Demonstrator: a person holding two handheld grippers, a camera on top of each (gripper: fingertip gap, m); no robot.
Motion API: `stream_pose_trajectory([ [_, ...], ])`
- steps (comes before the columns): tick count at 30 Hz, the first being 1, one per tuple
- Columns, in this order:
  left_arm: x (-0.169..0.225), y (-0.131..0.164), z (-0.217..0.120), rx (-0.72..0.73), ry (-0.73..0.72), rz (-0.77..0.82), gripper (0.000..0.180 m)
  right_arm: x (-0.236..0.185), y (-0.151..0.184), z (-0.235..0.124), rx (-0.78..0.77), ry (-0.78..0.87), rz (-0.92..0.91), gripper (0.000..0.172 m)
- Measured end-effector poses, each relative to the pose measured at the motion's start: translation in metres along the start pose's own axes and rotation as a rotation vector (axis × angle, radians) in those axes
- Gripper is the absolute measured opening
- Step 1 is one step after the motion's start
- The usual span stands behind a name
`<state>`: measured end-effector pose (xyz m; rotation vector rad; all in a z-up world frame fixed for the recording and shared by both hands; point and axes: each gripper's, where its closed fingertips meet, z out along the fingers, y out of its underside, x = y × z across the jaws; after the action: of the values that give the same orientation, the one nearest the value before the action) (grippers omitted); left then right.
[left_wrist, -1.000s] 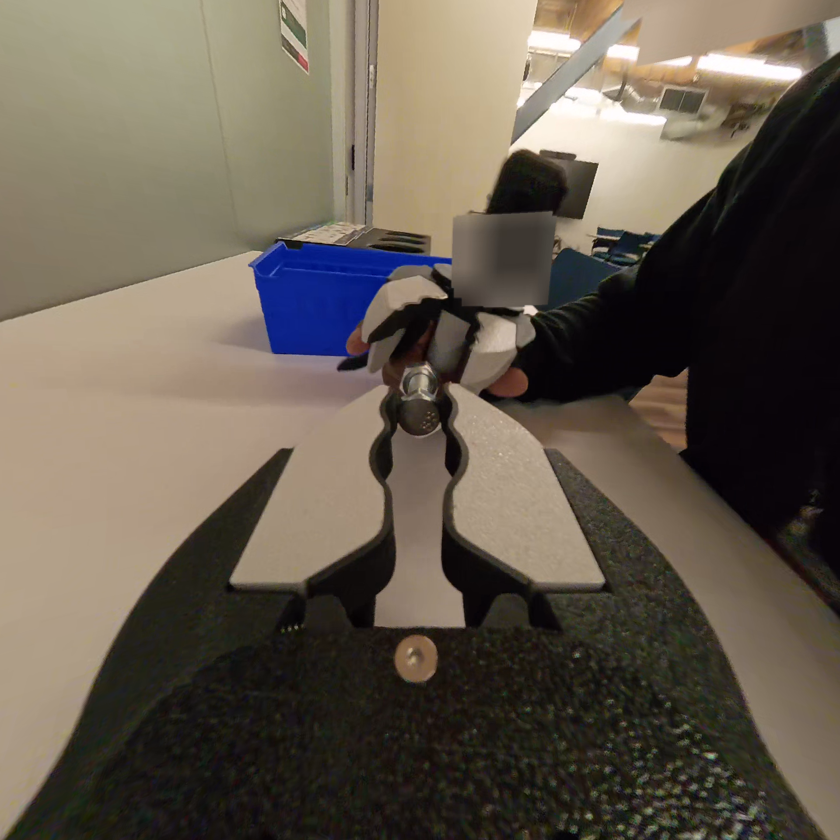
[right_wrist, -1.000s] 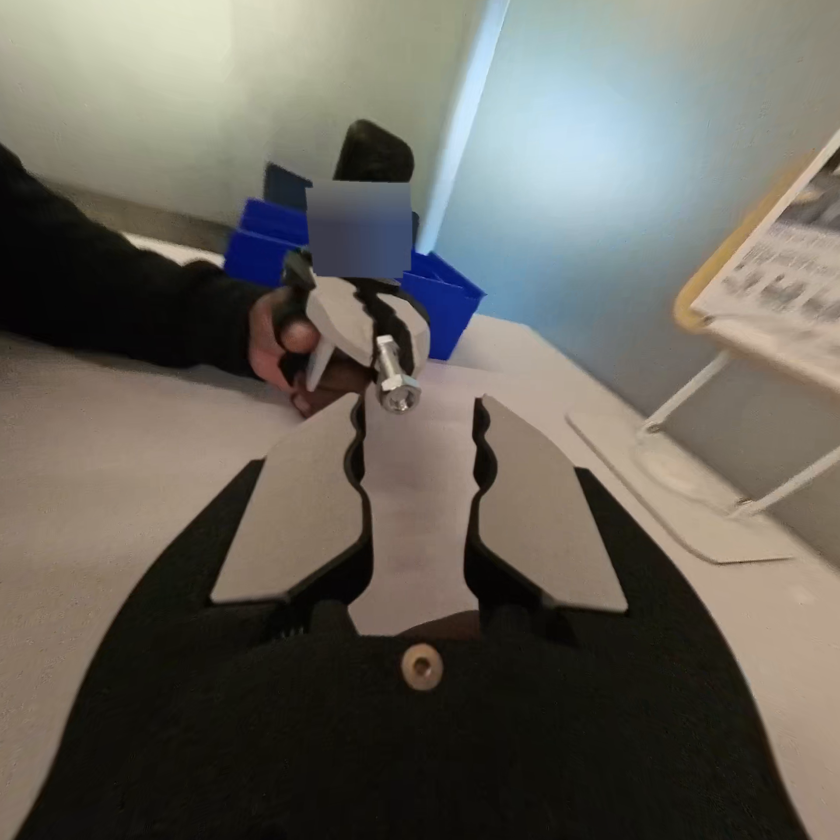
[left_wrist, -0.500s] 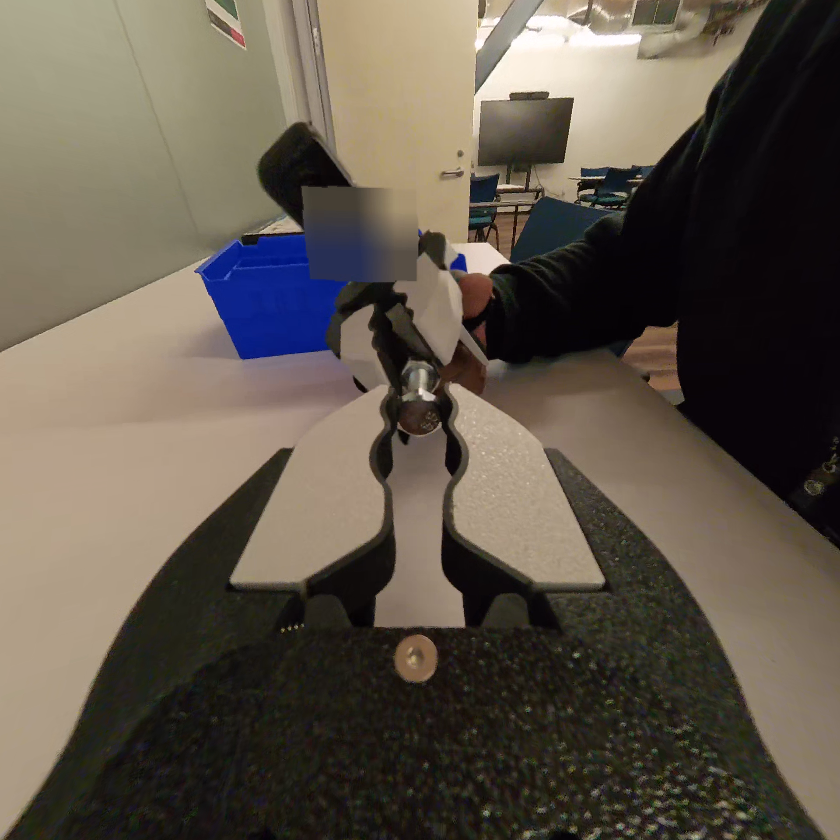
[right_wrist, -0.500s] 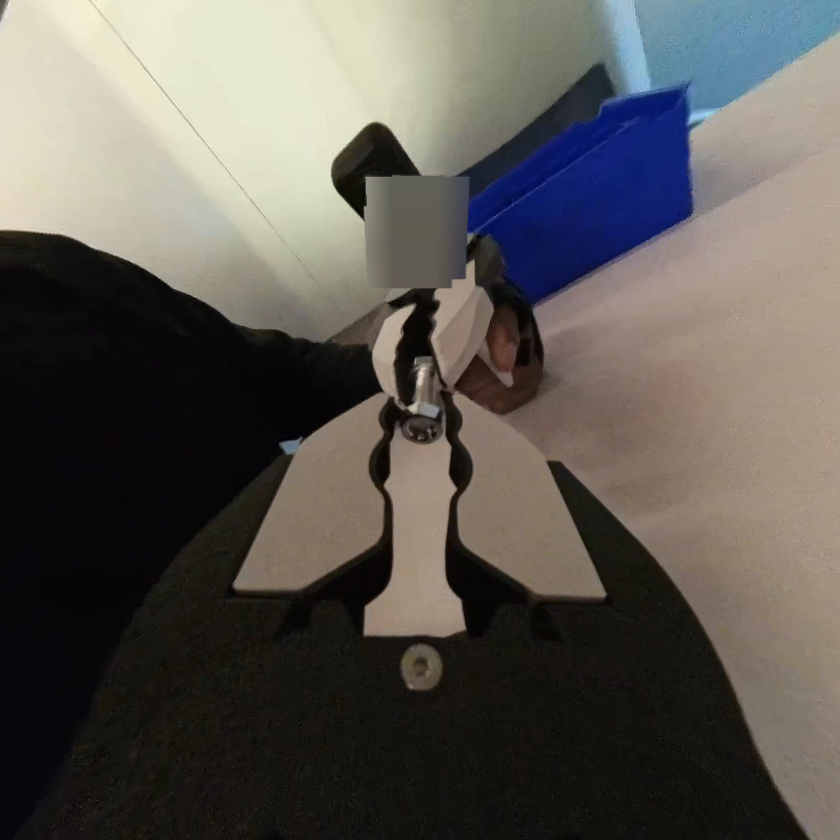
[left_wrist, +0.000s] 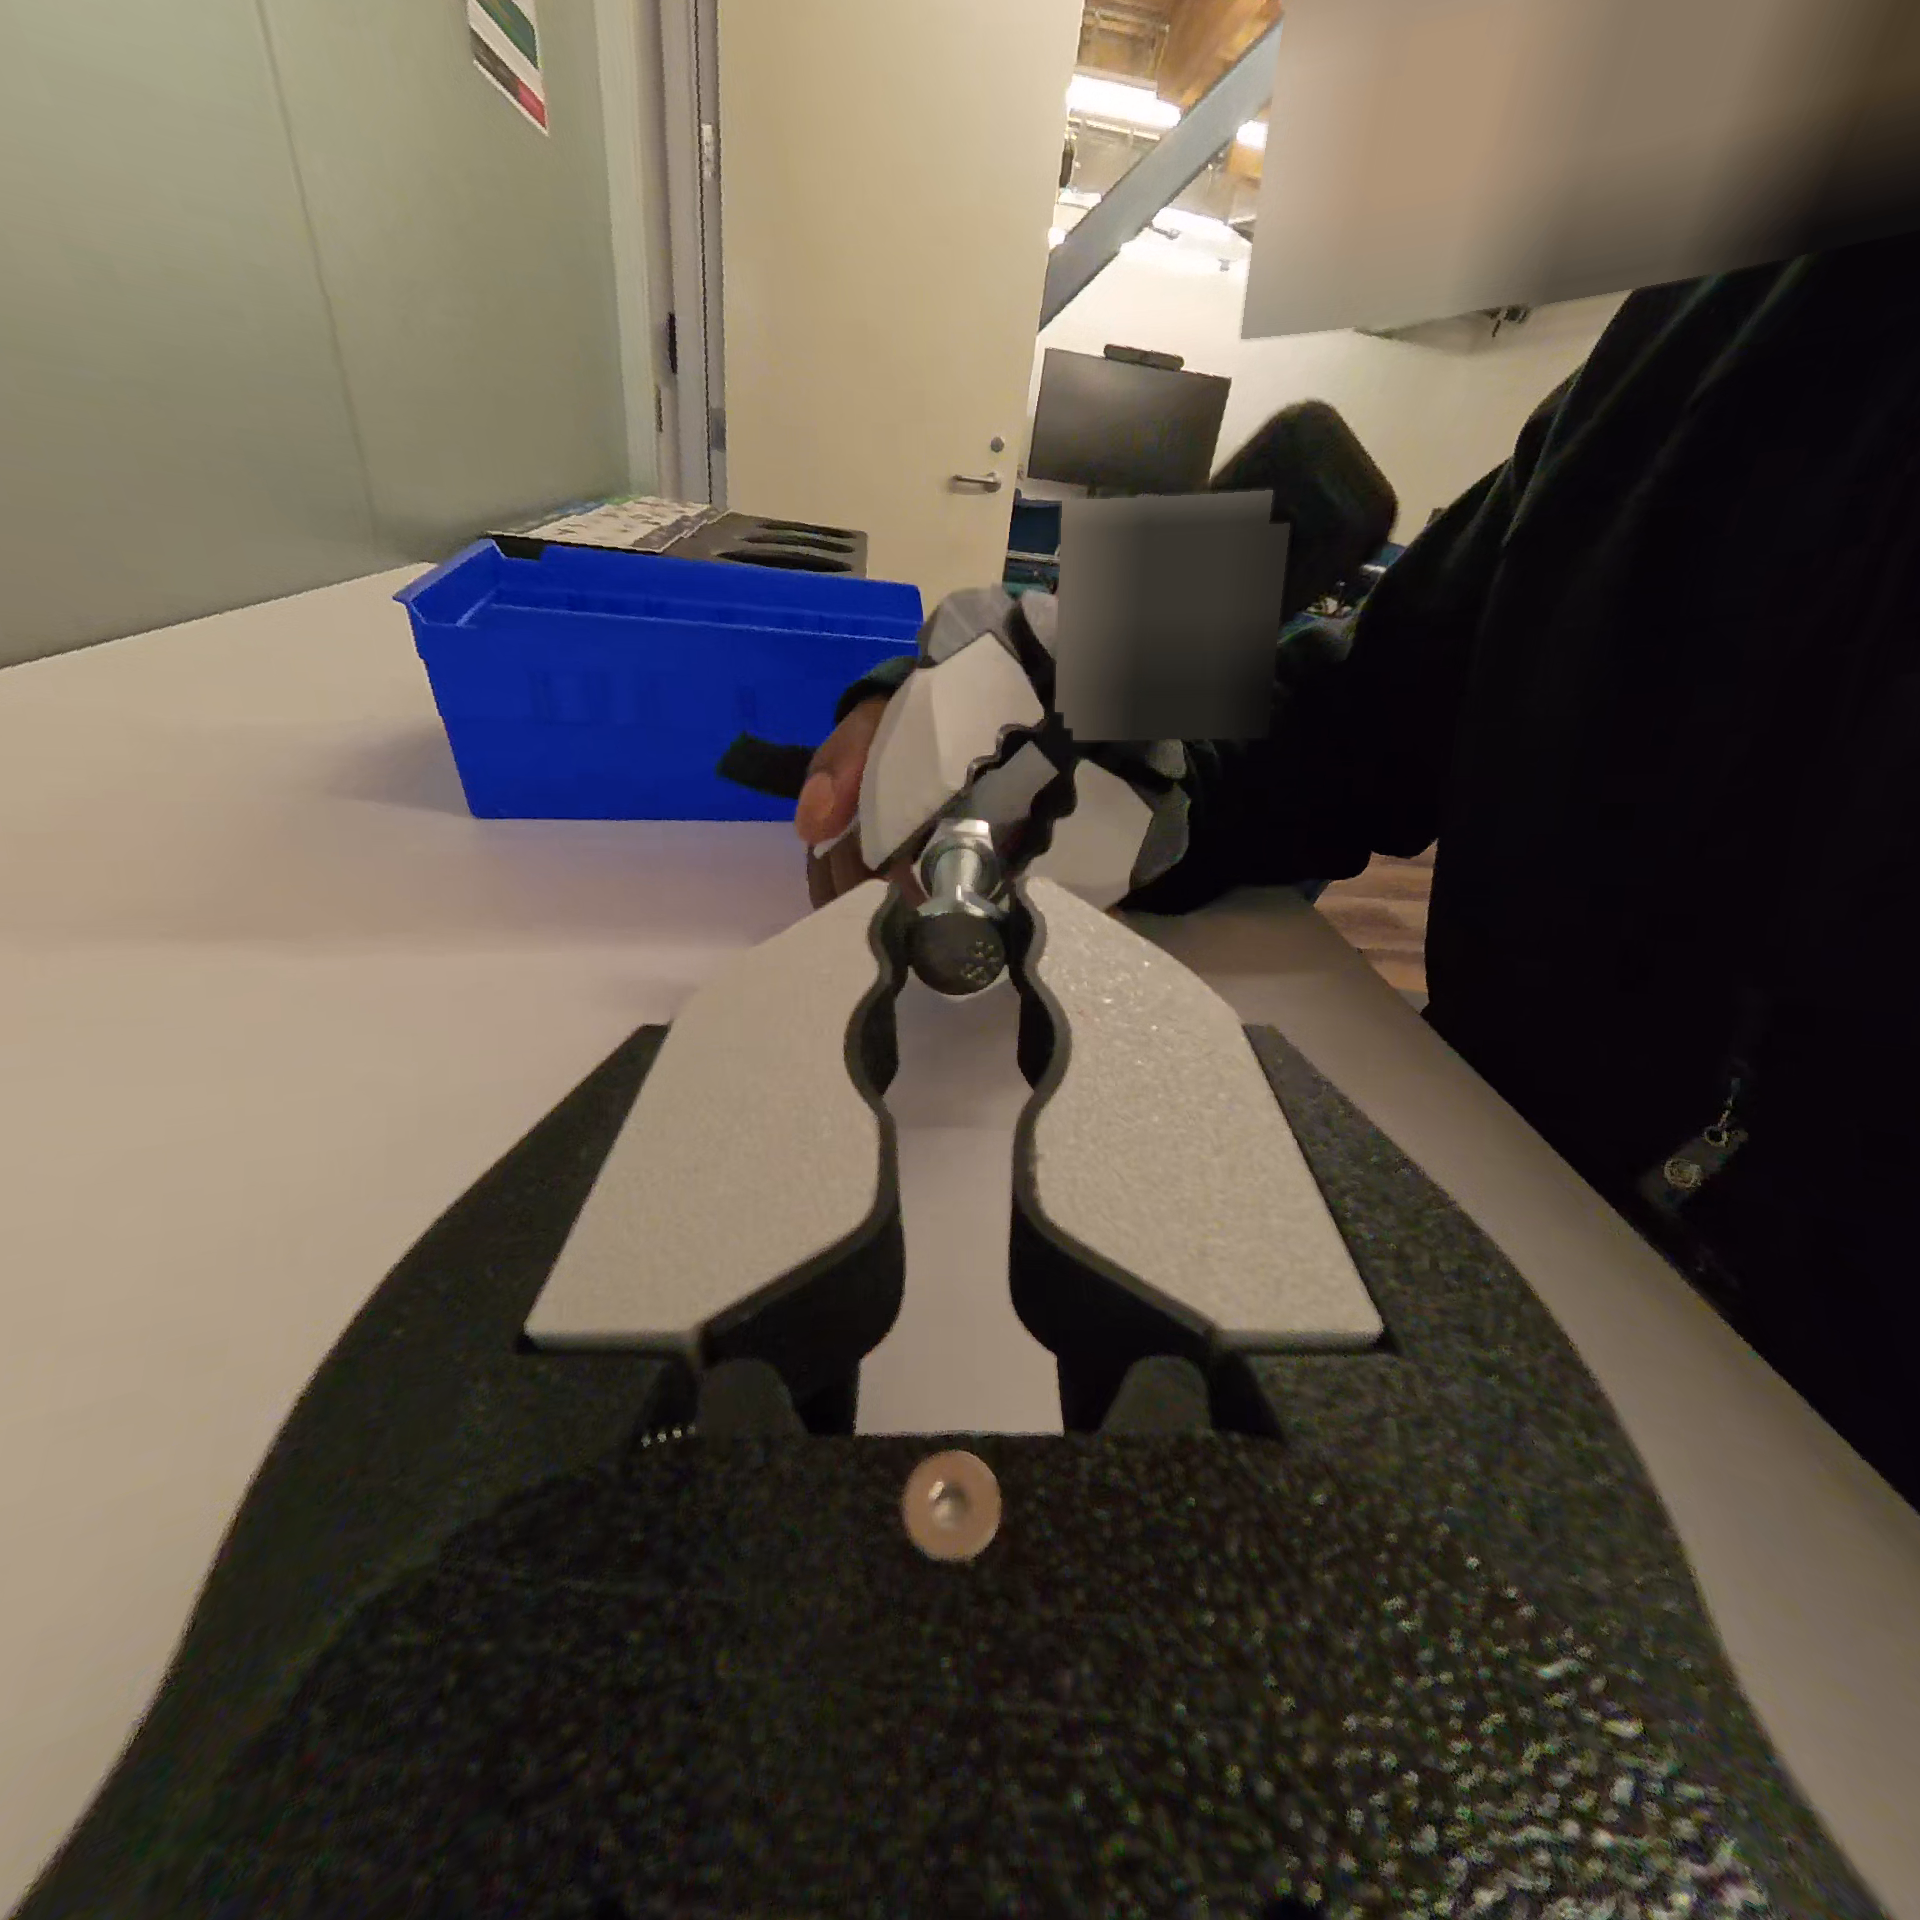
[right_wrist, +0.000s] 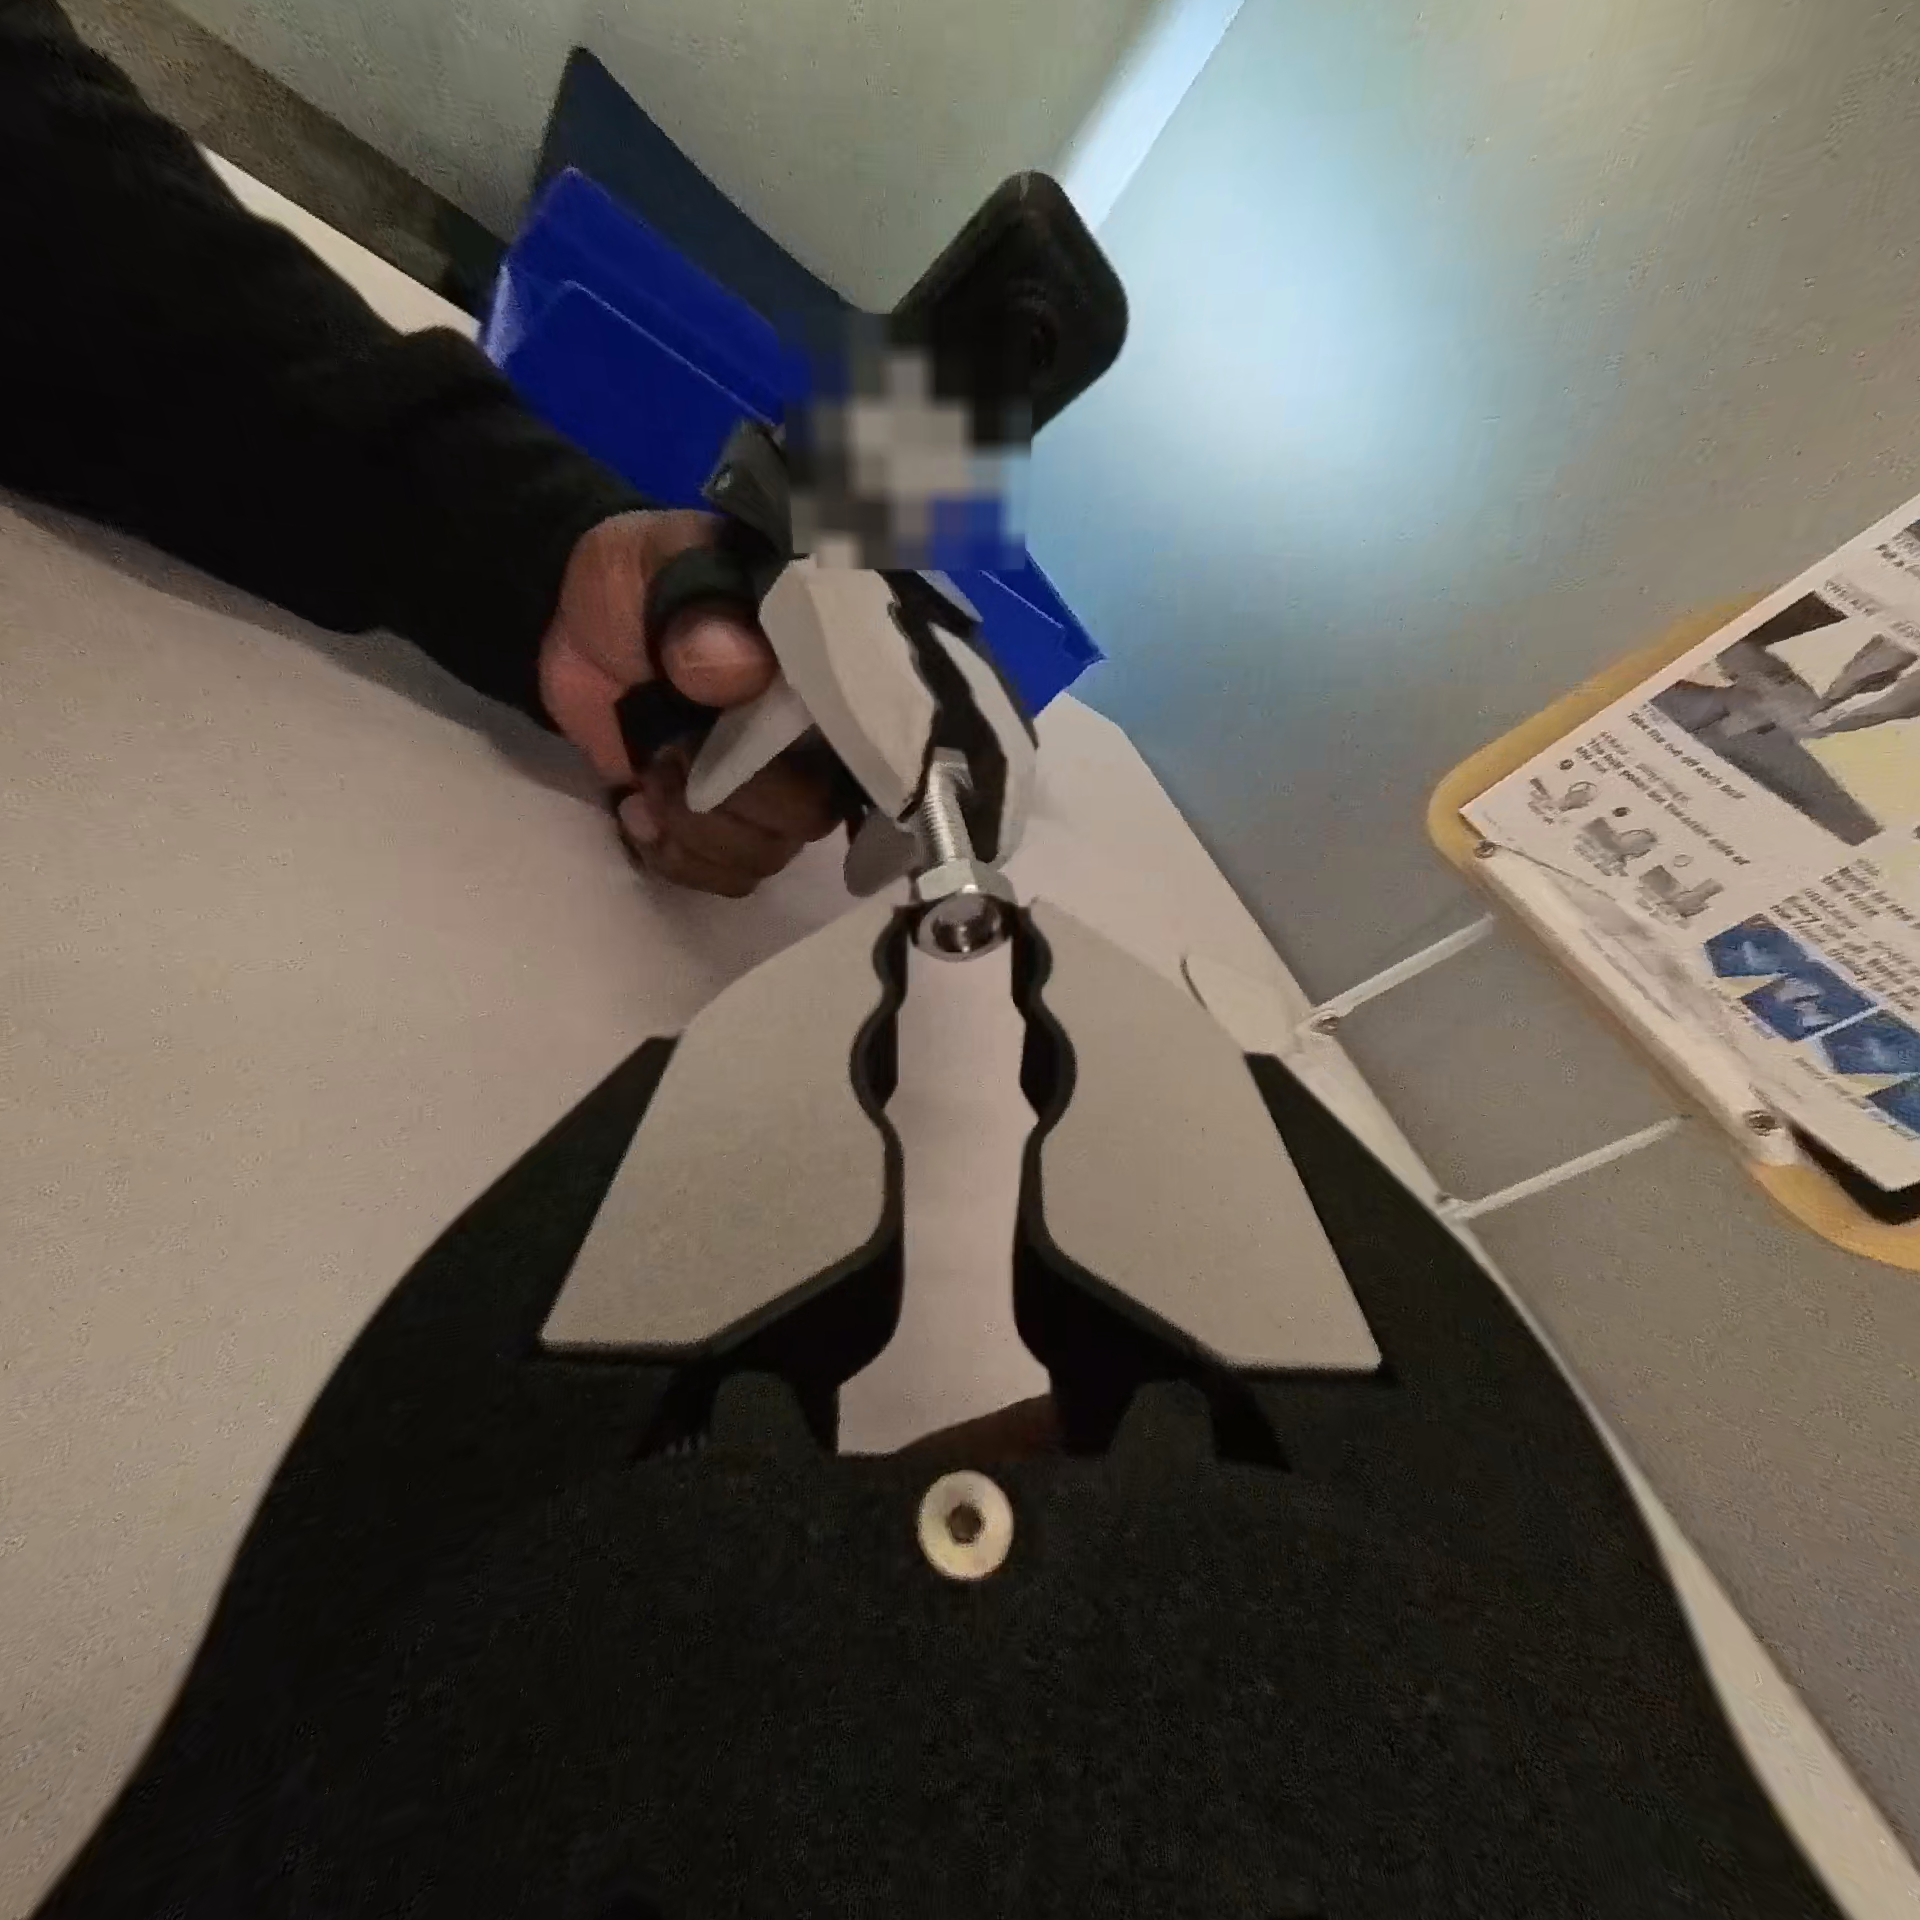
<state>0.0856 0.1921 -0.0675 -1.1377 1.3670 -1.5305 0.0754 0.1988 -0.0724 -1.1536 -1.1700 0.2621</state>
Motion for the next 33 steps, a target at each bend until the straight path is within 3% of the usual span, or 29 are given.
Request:
stream_pose_trajectory([
  [2,0.002,0.0,0.0,-0.003,0.001,0.02,0.017,-0.002,-0.003,-0.001,0.006,-0.102,0.191,0.018],
  [5,0.003,0.005,0.0,-0.038,-0.017,0.093,0.017,-0.005,-0.011,-0.003,0.007,-0.355,0.764,0.018],
  [7,0.004,0.011,0.003,-0.081,-0.031,0.14,0.018,-0.005,-0.014,-0.005,0.017,-0.466,1.012,0.018],
  [9,0.0,0.009,0.002,-0.071,-0.048,0.122,0.017,-0.001,-0.008,-0.004,0.044,-0.409,0.967,0.019],
  [13,-0.003,0.001,-0.004,-0.011,-0.044,0.085,0.017,0.009,0.001,-0.003,0.043,-0.168,0.506,0.041],
  [18,0.0,0.008,-0.001,-0.065,-0.037,0.092,0.017,-0.001,-0.003,-0.006,0.017,-0.041,-0.006,0.039],
  [21,0.004,0.016,0.005,-0.129,-0.026,0.113,0.017,-0.009,0.004,-0.002,-0.037,-0.034,-0.121,0.026],
  [23,0.003,0.022,0.004,-0.168,-0.039,0.142,0.017,-0.009,0.007,-0.002,-0.068,-0.073,-0.058,0.019],
  [25,-0.001,0.029,0.004,-0.228,-0.077,0.199,0.017,-0.012,0.012,-0.001,-0.118,-0.168,0.148,0.018],
  [28,-0.009,0.043,0.003,-0.34,-0.144,0.327,0.018,-0.022,0.023,-0.003,-0.249,-0.364,0.668,0.018],
  [30,-0.009,0.046,0.004,-0.366,-0.154,0.369,0.018,-0.025,0.023,-0.005,-0.251,-0.475,0.995,0.018],
  [31,-0.009,0.044,0.005,-0.349,-0.159,0.357,0.018,-0.02,0.021,-0.004,-0.192,-0.482,1.049,0.019],
  [33,-0.009,0.041,0.006,-0.322,-0.146,0.321,0.017,-0.004,0.023,-0.004,-0.109,-0.386,0.927,0.035],
])
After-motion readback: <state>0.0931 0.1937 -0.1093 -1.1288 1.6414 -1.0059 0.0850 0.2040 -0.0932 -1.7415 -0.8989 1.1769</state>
